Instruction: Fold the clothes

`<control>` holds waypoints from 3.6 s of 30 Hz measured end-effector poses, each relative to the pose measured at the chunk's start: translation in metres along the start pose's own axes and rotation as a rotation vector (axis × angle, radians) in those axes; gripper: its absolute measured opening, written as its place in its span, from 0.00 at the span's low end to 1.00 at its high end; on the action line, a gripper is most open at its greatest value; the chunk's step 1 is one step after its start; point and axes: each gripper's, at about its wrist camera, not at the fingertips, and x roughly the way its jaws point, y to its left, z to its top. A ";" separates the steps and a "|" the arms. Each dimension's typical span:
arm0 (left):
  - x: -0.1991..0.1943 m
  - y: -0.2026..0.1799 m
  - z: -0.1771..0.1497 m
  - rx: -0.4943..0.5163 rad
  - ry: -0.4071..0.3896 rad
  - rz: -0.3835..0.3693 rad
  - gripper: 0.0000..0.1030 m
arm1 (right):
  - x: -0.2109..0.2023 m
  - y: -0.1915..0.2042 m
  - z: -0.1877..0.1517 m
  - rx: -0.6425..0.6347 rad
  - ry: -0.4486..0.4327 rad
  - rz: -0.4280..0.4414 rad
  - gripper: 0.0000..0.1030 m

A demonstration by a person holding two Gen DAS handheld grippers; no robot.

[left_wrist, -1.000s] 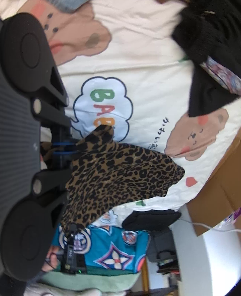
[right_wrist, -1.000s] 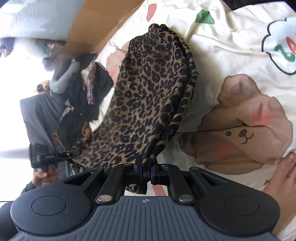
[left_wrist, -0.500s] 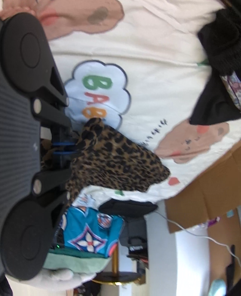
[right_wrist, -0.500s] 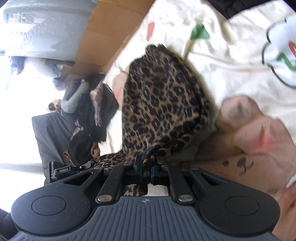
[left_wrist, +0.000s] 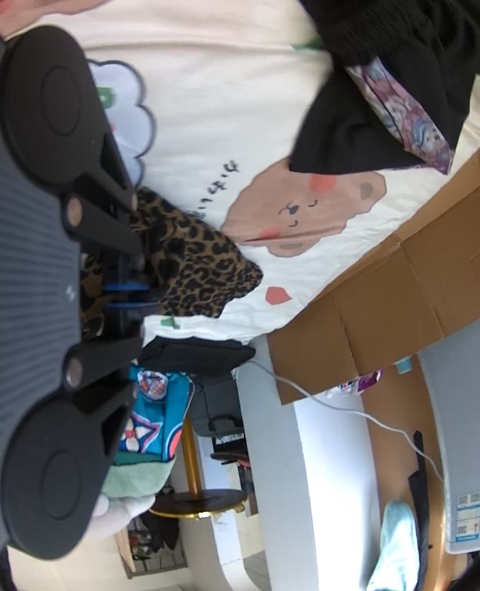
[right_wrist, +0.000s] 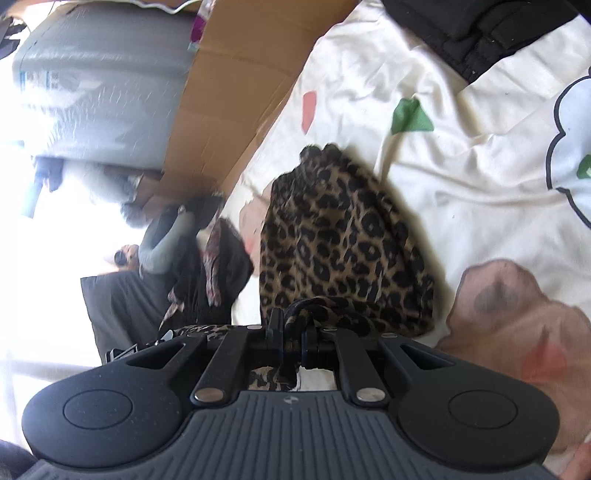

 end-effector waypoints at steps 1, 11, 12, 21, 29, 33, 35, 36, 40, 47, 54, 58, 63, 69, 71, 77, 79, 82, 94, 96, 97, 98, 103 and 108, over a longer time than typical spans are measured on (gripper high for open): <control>0.004 0.001 0.004 0.005 -0.002 0.002 0.06 | 0.002 0.000 0.003 0.001 -0.003 -0.002 0.07; 0.034 0.011 0.033 0.012 -0.007 0.018 0.06 | 0.014 0.003 0.026 -0.010 -0.028 -0.009 0.07; 0.035 0.007 0.037 0.025 -0.009 0.013 0.06 | 0.013 0.006 0.028 -0.022 -0.031 -0.010 0.07; 0.067 0.017 0.051 0.045 0.003 0.120 0.06 | 0.029 -0.009 0.044 0.010 -0.057 -0.096 0.07; 0.087 0.033 0.056 0.004 -0.013 0.181 0.06 | 0.044 -0.018 0.059 0.041 -0.084 -0.129 0.07; 0.092 0.029 0.065 -0.001 -0.040 0.185 0.06 | 0.051 -0.018 0.068 0.038 -0.085 -0.138 0.10; 0.096 0.026 0.068 0.014 -0.041 0.200 0.06 | 0.054 -0.018 0.071 0.040 -0.088 -0.145 0.11; 0.099 0.024 0.069 0.020 -0.037 0.205 0.06 | 0.055 -0.018 0.073 0.040 -0.089 -0.144 0.11; 0.108 0.017 0.076 0.023 -0.018 0.199 0.19 | 0.057 -0.012 0.077 0.027 -0.089 -0.129 0.29; 0.116 0.017 0.086 -0.020 -0.047 0.168 0.28 | 0.046 -0.010 0.086 0.025 -0.146 -0.112 0.48; 0.099 0.015 0.093 0.024 -0.120 0.211 0.37 | 0.038 -0.010 0.087 -0.066 -0.184 -0.212 0.48; 0.091 0.013 0.097 0.058 -0.143 0.237 0.37 | 0.037 -0.005 0.086 -0.149 -0.199 -0.276 0.48; 0.103 -0.001 0.092 0.229 -0.117 0.352 0.37 | 0.045 -0.001 0.082 -0.234 -0.175 -0.347 0.48; 0.138 -0.001 0.086 0.403 -0.080 0.489 0.37 | 0.067 -0.001 0.078 -0.325 -0.134 -0.447 0.46; 0.150 0.002 0.087 0.432 -0.066 0.512 0.37 | 0.074 -0.002 0.078 -0.342 -0.128 -0.469 0.38; 0.168 0.001 0.076 0.499 -0.040 0.536 0.37 | 0.074 0.011 0.075 -0.431 -0.139 -0.479 0.07; 0.172 0.000 0.072 0.535 -0.032 0.556 0.37 | 0.071 0.018 0.071 -0.474 -0.153 -0.491 0.06; 0.175 0.002 0.067 0.561 -0.023 0.577 0.31 | 0.074 0.029 0.066 -0.538 -0.156 -0.541 0.06; 0.176 0.002 0.068 0.585 -0.032 0.598 0.23 | 0.080 0.032 0.054 -0.580 -0.149 -0.613 0.03; 0.173 0.003 0.069 0.570 -0.042 0.591 0.16 | 0.077 0.038 0.053 -0.612 -0.173 -0.610 0.03; 0.172 0.004 0.069 0.565 -0.046 0.589 0.14 | 0.075 0.041 0.053 -0.621 -0.185 -0.611 0.03; 0.170 0.005 0.069 0.564 -0.051 0.588 0.08 | 0.074 0.044 0.053 -0.631 -0.196 -0.612 0.03; 0.166 0.007 0.068 0.569 -0.065 0.588 0.04 | 0.075 0.051 0.052 -0.660 -0.232 -0.623 0.03; 0.159 0.001 0.066 0.582 -0.118 0.583 0.02 | 0.082 0.037 0.065 -0.603 -0.211 -0.607 0.03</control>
